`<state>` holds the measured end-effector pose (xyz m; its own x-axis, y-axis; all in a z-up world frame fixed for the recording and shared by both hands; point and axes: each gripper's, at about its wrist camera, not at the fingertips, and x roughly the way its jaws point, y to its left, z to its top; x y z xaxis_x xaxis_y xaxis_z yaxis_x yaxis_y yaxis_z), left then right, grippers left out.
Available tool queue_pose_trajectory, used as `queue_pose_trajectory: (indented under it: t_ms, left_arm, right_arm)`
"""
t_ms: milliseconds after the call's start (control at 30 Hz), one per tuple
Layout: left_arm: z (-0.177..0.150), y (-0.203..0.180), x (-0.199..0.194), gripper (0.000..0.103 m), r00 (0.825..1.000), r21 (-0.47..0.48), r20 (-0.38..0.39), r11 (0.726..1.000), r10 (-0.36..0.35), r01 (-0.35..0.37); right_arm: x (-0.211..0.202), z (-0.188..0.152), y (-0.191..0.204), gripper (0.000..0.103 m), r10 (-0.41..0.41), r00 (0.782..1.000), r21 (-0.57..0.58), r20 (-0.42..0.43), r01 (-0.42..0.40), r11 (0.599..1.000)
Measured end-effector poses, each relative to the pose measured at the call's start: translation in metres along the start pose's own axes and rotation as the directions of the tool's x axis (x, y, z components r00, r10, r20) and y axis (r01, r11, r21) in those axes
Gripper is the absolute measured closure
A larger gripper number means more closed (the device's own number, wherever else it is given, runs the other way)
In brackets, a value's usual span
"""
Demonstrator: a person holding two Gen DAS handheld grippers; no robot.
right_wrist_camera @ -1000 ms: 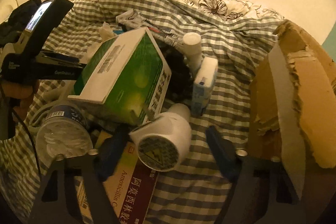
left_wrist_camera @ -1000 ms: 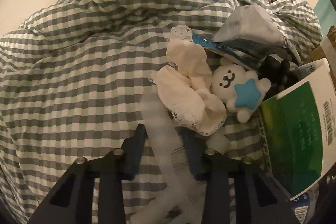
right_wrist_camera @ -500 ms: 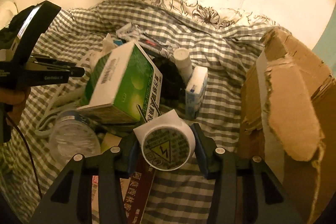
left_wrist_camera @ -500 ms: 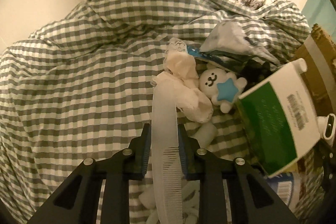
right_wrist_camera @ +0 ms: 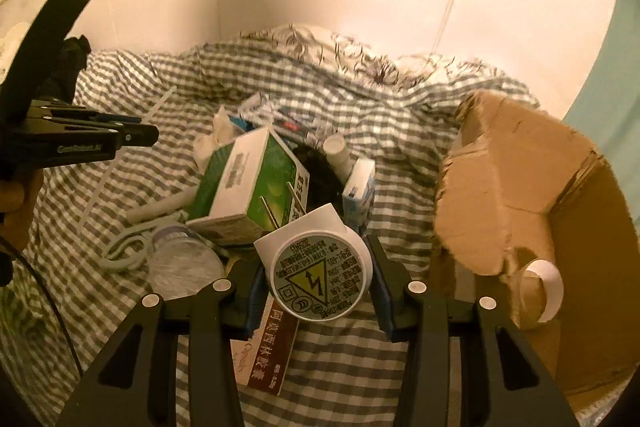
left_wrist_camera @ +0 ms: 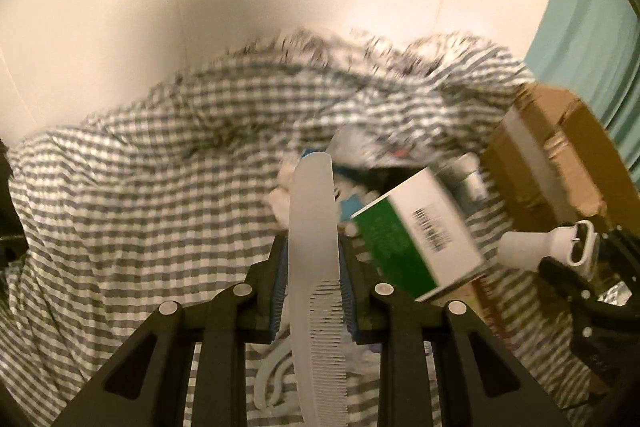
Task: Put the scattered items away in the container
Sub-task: 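Carry the comb and plug adapter into the cardboard box and release both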
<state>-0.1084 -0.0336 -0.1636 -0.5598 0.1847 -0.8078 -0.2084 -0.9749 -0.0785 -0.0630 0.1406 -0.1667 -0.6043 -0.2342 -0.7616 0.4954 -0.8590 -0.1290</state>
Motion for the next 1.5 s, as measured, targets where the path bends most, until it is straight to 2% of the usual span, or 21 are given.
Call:
queue_pose_trajectory:
  t_ms: [167, 400, 833, 1167, 1500]
  left_arm:
    - [0.002, -0.018, -0.037, 0.078, 0.997, 0.030, 0.072, 0.999, -0.022, 0.020]
    - [0.009, -0.044, -0.095, 0.078, 0.980, 0.079, 0.195, 0.996, -0.047, 0.032]
    - [0.014, -0.081, -0.168, 0.078, 0.949, 0.126, 0.299, 0.990, -0.100, 0.064]
    - [0.021, -0.118, -0.187, 0.078, 0.930, 0.186, 0.334, 0.978, -0.152, 0.093]
    - [0.035, -0.159, -0.170, 0.078, 0.924, 0.237, 0.315, 0.961, -0.215, 0.143]
  right_arm:
    - [-0.027, 0.002, 0.000, 0.060, -0.003, 0.999, 0.004, 0.048, 0.003, 1.000]
    - [-0.067, 0.009, -0.006, 0.060, -0.015, 0.992, 0.020, 0.126, 0.013, 1.000]
    - [-0.144, 0.012, -0.018, 0.060, -0.075, 0.960, 0.061, 0.271, 0.061, 0.996]
    - [-0.181, 0.007, -0.037, 0.060, -0.140, 0.928, 0.099, 0.345, 0.112, 0.989]
    - [-0.190, 0.005, -0.069, 0.060, -0.211, 0.902, 0.155, 0.375, 0.164, 0.974]
